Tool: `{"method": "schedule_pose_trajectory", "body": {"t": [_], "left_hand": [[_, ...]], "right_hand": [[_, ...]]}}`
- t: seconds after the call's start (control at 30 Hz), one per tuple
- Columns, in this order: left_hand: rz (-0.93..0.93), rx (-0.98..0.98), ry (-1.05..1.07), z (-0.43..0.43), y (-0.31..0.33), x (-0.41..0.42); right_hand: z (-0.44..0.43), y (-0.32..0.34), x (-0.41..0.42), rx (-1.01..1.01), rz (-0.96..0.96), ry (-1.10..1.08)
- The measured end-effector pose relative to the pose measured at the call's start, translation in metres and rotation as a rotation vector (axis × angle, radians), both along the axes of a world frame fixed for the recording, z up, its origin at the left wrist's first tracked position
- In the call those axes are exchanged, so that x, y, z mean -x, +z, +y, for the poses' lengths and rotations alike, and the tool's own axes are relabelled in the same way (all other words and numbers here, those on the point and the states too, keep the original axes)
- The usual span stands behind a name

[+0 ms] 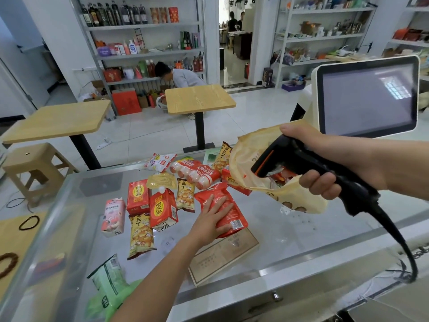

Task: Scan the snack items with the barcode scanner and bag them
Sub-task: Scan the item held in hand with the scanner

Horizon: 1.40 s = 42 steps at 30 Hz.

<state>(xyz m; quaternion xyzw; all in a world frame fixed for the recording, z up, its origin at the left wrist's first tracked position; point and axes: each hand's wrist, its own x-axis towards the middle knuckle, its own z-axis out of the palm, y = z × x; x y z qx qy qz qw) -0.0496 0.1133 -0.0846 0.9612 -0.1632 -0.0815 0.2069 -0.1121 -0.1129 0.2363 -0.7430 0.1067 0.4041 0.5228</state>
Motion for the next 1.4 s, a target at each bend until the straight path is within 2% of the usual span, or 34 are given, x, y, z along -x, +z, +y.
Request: {"method": "schedule_pose_trajectory", "body": {"t": [0.33,0.77,1.4], "left_hand": [[0.017,-0.041,0.008,-0.002,0.004,-0.002],[0.054,-0.088,-0.003,-0.002,0.015,-0.002],[0.045,-0.028,0.035,-0.004,0.015,0.000]], "right_hand": [[0.000,0.013,0.000,0.002,-0.064,0.008],[-0.023,0.032,0.023,-0.018,-0.053,-0.018],[-0.031,0.027,0.026,-0.025,-0.088,-0.038]]}}
